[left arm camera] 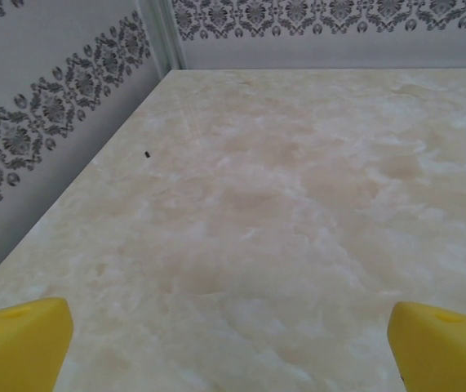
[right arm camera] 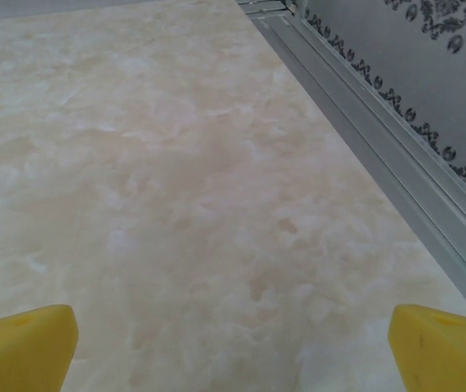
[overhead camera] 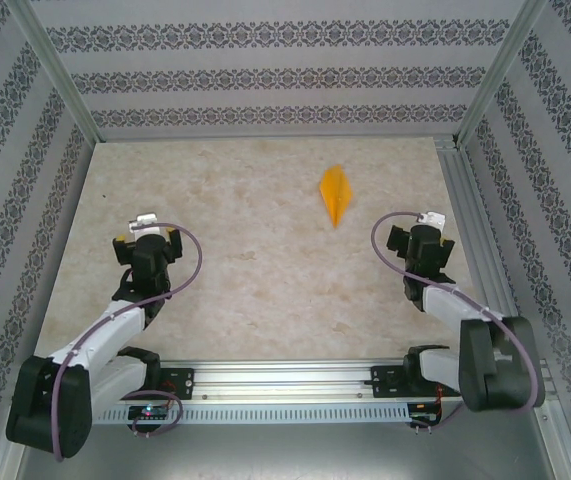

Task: Fold a paper plane with a square sheet of paper (fold left side to right side)
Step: Reset both arms

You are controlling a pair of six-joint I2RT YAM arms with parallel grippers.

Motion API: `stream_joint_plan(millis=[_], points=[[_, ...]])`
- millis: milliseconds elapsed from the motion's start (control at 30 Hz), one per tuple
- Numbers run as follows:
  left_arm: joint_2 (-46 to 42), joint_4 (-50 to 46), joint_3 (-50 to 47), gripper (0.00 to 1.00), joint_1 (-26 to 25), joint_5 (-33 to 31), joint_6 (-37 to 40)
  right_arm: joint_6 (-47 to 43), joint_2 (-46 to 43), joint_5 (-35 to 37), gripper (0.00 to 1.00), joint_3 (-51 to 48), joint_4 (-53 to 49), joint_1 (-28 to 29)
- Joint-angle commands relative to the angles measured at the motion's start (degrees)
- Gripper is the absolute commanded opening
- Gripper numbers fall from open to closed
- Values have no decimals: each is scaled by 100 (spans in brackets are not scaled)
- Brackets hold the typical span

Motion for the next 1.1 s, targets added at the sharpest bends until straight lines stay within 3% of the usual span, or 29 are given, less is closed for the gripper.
stream_joint_plan(millis=[0,200,267,400,567,633,1067], points=[[267,1069,-146,100,193,597,298,-443,319,-157,98,112,1650,-13],[1163,2646,-465,100,454,987,331,-593,1430,-408,98,148,3017,-51],[1430,2965,-458,100,526,1154,347,-504,1333,-546,98,148,2738,-158],[2021,3660,-422,100,629,1729,389,-553,1507,-811,98,45,3134,-211],[3176,4353,-158,100,637,1993,545,-538,1516,-832,98,36,3155,-222],[3042,3377,220,100,653,2189,572,-539,1519,-839,98,36,3154,-223],[3122,3425,258,100,680,2199,572,-591,1513,-823,98,36,3154,-190]])
